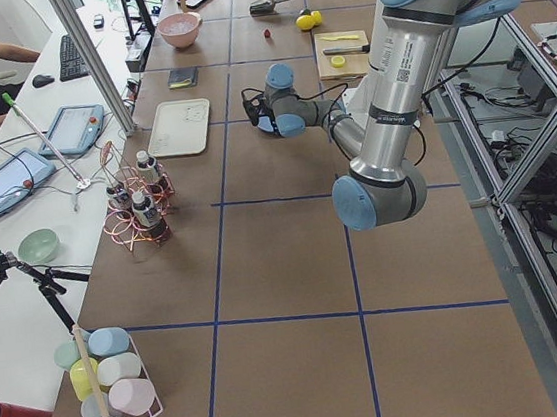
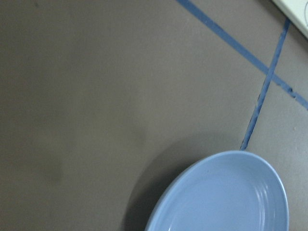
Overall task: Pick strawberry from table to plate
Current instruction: 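Release the plate and withdraw the left gripper while the right arm moves toward the strawberry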
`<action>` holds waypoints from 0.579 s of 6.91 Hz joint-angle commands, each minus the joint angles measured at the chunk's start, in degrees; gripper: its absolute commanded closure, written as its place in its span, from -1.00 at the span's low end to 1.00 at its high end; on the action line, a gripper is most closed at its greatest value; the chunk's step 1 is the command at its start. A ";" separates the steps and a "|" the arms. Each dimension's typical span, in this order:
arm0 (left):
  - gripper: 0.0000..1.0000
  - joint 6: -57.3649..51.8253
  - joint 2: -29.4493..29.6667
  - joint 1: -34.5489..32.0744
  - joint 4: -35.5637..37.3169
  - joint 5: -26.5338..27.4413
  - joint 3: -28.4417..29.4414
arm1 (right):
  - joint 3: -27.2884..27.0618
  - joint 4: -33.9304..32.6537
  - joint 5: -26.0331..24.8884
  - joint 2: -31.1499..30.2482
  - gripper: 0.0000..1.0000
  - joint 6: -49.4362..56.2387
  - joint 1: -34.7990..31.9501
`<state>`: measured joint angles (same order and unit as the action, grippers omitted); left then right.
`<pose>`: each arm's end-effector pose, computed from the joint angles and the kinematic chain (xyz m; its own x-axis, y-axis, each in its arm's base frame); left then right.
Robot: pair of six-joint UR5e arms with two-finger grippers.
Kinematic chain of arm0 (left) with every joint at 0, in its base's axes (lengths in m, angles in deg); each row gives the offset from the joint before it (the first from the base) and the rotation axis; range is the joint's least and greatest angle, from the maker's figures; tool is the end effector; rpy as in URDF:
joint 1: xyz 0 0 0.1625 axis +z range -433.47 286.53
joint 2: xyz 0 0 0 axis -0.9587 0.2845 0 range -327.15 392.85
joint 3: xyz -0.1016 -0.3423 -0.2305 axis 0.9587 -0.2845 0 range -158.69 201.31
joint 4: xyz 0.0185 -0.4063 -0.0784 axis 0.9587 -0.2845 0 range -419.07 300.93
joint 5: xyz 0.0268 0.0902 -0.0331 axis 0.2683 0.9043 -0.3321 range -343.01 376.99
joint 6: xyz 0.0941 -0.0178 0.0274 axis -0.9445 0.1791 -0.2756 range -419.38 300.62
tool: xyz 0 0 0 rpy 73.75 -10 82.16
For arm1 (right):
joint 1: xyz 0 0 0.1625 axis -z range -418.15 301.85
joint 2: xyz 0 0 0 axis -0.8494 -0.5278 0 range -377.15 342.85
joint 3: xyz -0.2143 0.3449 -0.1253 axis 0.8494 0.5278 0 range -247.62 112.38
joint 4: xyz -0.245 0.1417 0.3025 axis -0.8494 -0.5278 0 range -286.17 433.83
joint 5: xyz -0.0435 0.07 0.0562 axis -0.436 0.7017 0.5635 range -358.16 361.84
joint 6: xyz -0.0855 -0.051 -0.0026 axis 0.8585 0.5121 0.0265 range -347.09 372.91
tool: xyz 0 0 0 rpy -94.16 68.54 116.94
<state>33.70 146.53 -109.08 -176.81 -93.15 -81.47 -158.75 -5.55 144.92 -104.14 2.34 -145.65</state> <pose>0.4413 -0.4379 0.2695 0.3375 -0.3037 -0.8910 0.3132 0.9288 -0.1980 0.0308 -0.5271 0.5909 0.5890 -0.0487 0.8067 -0.0671 0.9918 0.1088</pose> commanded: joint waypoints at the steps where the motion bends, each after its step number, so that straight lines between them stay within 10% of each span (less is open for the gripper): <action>1: -1.00 -11.65 -0.30 -5.24 10.65 -1.22 -5.12 | -1.85 7.35 -2.09 -0.63 -1.00 -11.50 4.94; 4: -1.00 -24.63 -0.21 -13.77 22.51 -3.41 -9.09 | -3.18 16.79 -4.65 -3.53 -1.00 -23.78 12.95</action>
<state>16.28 146.29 -119.82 -159.76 -95.39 -88.92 -161.66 8.68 140.78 -106.92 -18.11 -135.51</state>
